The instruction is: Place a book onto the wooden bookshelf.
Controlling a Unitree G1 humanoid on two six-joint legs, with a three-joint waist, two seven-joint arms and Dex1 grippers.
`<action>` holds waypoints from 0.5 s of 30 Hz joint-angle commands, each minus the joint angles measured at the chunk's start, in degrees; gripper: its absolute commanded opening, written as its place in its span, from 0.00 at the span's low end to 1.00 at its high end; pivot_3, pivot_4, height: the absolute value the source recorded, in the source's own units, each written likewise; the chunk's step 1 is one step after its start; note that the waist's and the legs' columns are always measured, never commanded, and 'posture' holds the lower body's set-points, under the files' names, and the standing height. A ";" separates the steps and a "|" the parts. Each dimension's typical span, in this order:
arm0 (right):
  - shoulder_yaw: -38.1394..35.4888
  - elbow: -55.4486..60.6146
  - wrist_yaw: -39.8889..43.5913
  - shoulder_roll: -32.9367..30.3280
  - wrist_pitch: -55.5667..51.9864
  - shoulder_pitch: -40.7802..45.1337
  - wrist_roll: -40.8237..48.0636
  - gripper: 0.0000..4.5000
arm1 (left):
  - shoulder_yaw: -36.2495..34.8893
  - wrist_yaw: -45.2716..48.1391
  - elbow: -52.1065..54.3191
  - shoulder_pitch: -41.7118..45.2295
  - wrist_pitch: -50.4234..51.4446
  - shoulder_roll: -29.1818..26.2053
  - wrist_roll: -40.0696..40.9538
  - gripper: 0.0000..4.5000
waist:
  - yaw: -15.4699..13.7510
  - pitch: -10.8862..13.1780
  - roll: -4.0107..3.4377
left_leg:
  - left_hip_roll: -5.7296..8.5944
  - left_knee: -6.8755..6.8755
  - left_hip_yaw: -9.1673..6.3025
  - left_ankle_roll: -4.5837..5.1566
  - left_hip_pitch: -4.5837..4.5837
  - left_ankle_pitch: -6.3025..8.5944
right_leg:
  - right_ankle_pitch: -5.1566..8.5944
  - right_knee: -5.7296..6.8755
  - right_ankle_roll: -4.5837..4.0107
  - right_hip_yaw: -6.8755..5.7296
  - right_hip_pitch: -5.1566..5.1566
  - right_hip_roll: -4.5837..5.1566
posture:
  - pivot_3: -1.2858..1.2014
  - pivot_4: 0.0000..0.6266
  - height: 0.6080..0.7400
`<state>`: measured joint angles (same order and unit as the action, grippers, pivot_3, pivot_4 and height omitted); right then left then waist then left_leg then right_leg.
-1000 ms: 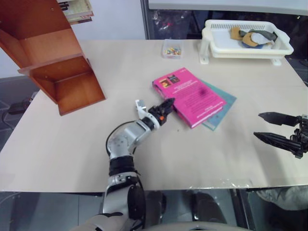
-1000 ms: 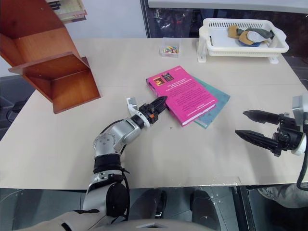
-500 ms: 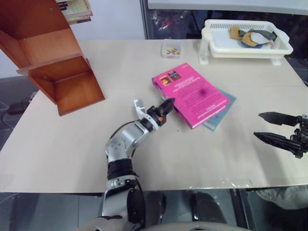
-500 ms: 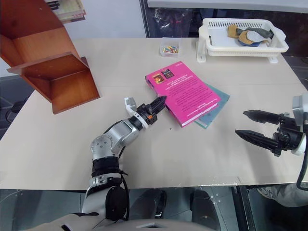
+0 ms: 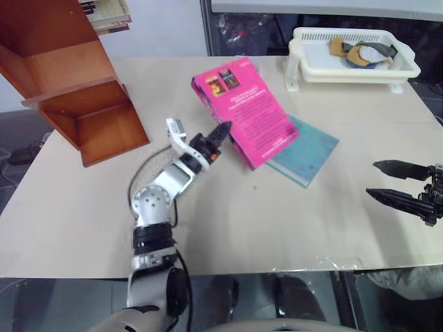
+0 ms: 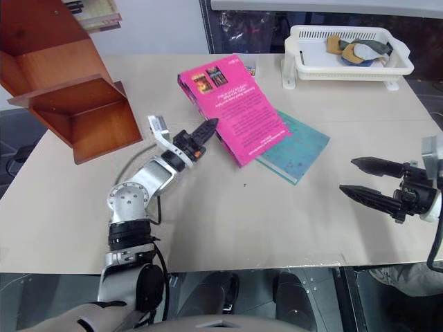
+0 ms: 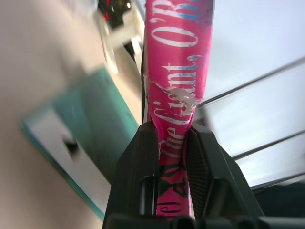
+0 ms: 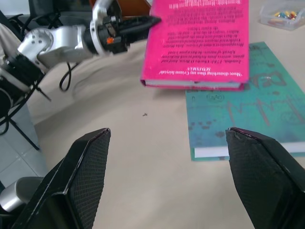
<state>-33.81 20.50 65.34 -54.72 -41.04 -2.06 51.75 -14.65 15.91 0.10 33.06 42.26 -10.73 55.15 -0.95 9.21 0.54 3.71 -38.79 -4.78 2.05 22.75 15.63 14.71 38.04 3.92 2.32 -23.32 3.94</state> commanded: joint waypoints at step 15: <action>5.56 -14.76 8.30 -2.87 5.10 14.35 -2.12 0.87 | 24.34 10.64 9.31 4.18 -31.71 -25.41 -54.29 0.09 | 0.15 0.01 0.00 | -0.05 0.20 0.04 0.03 -0.08 0.01 | 0.00 -0.08 0.00 0.03 -0.01 0.01 | 0.52 0.24 1.00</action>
<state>-28.59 7.54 71.78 -56.75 -37.67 10.32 50.10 11.13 27.67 8.76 35.36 13.73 -35.03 4.77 -0.81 9.22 0.54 3.67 -38.59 -4.74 2.08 22.68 15.64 14.71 37.96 3.92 2.35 -23.33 3.96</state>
